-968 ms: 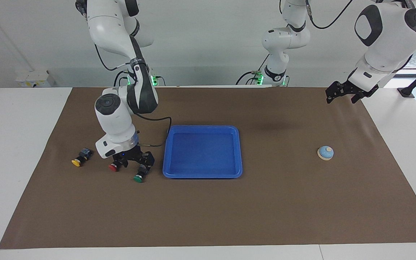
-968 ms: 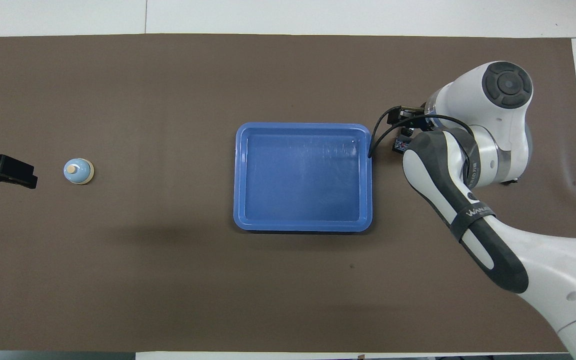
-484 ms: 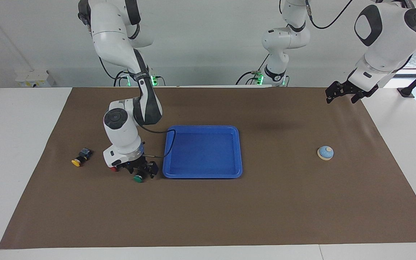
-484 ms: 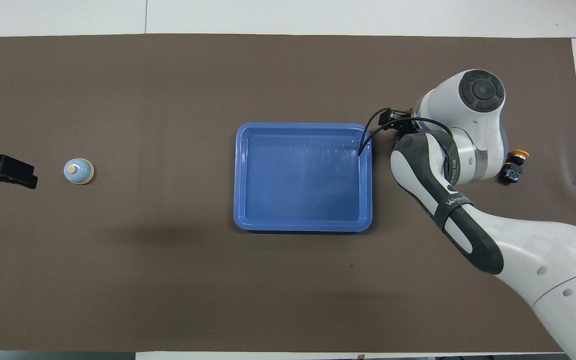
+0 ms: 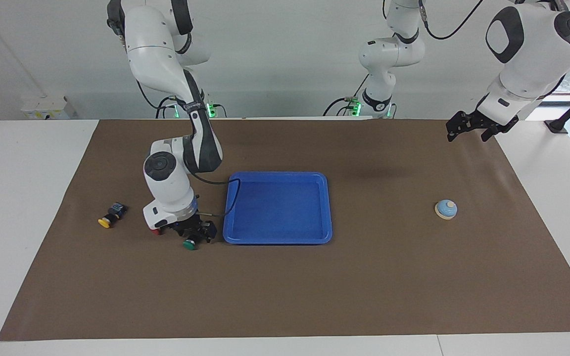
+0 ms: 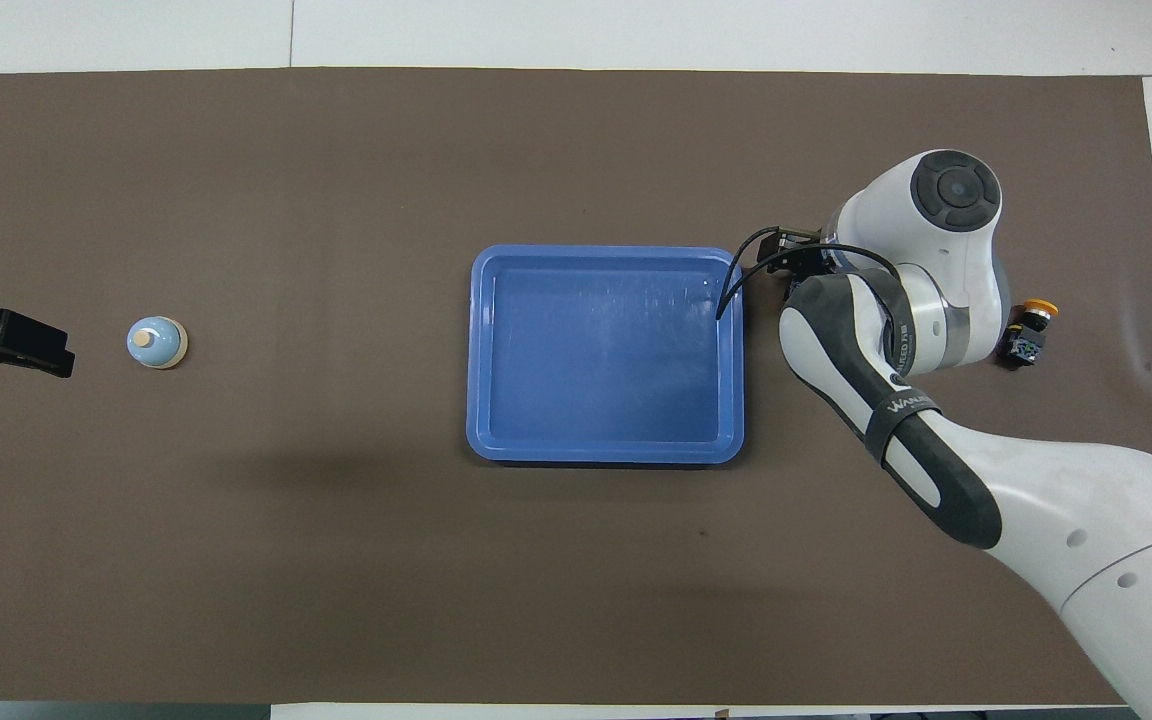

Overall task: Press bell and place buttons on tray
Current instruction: 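Lift the green button and carry it over the blue tray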

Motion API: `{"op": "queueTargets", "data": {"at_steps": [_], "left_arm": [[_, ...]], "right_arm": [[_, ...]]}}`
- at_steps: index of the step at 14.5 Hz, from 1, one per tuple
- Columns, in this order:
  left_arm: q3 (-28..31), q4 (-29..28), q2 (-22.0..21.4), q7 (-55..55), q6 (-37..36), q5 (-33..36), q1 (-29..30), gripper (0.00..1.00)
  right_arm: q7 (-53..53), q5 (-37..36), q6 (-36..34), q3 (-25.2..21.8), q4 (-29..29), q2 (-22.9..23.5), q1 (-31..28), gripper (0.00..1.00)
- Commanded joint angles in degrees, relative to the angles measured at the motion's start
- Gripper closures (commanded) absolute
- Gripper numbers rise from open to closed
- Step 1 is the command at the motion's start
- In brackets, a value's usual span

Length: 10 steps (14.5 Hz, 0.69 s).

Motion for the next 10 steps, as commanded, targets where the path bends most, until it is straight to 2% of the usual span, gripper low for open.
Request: {"op": "queueTargets", "data": {"at_steps": [1,2,3,7,10], "left_arm": [[0.15,-0.79,-1.03,-0.26,0.08,0.46,-0.10,0.00],[0.15,-0.79,-1.12,-0.26,0.08,0.46,-0.10,0.00],[0.15,-0.79,-1.12,-0.26,0.08,0.46,-0.10,0.00],[0.15,-0.79,-1.12,-0.26,0.08,0.46,-0.10,0.00],[0.15,-0.79,-1.12,-0.26,0.08,0.46,-0.10,0.00]], "right_arm": [[0.99,0.98,-0.96,0.15,-1.33,-1.08,-0.21,0.62],[1.08,1.33,-1.48,0.15,-1.42,-1.25,-0.21,0.90],[2.21,1.42,-2.10,0.24,-1.33,-1.25,-0.12,1.00],[1.44,1.33,-5.51,0.24,1.55,-1.25,-0.12,1.00],[0.55,1.42,-20.07,3.04,14.79,0.40,-0.12,1.00]]}}
